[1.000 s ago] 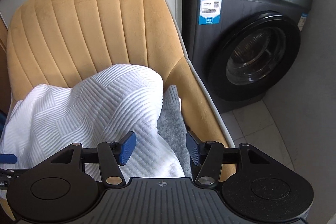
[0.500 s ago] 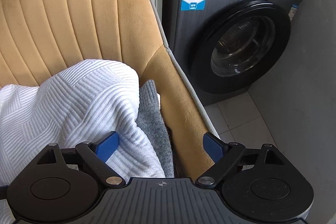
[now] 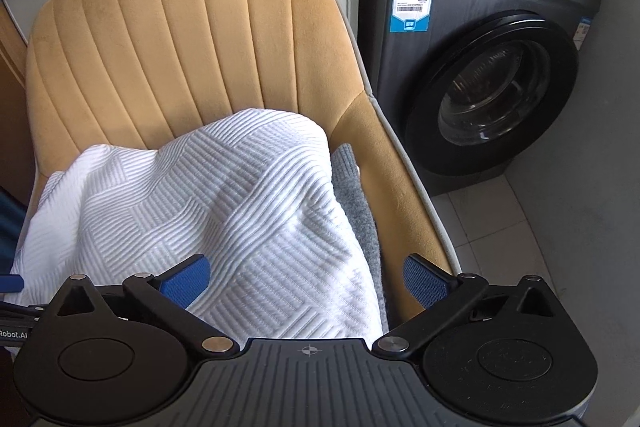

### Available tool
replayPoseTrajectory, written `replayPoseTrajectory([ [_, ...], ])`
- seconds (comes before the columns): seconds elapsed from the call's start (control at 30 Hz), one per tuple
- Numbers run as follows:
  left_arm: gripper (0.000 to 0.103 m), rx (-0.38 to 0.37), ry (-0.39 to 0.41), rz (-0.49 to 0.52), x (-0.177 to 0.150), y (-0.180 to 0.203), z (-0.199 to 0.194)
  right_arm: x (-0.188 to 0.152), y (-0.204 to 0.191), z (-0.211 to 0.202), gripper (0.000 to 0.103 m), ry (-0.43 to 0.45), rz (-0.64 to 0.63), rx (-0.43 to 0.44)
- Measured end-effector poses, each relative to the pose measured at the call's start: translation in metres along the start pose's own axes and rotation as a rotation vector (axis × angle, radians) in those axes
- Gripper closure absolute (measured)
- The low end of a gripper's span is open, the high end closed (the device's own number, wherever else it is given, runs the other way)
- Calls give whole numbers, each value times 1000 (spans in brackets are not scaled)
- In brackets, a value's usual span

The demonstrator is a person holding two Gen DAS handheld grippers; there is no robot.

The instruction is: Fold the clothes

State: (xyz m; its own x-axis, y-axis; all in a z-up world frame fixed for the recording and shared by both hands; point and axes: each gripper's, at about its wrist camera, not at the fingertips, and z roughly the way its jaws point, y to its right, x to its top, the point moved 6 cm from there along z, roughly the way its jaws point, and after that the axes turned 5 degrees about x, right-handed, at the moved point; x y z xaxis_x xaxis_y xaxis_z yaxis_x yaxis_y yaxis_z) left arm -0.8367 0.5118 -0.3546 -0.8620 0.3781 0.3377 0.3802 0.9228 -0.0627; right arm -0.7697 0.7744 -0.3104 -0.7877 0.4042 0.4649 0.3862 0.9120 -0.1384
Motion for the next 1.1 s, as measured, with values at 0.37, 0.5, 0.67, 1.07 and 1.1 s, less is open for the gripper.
replayPoseTrajectory([
  [0.37, 1, -56, 112, -4, -32, -15, -81, -55, -55, -89, 1, 67, 26, -94],
  [0.5, 1, -88, 136, 23, -52, -24, -105, -82, -78, -119, 1, 106, 55, -63],
  [0.67, 1, -75, 138, 7, -80, -41, -122, -110, -99, -154, 1, 142, 35, -137],
  [1.07, 1, -59, 109, 69, -131, -45, -156, -147, -110, -185, 1, 126, 50, -122],
  [1.1, 1, -52, 112, 72, -133, -44, -159, -148, -109, -184, 1, 119, 42, -117],
])
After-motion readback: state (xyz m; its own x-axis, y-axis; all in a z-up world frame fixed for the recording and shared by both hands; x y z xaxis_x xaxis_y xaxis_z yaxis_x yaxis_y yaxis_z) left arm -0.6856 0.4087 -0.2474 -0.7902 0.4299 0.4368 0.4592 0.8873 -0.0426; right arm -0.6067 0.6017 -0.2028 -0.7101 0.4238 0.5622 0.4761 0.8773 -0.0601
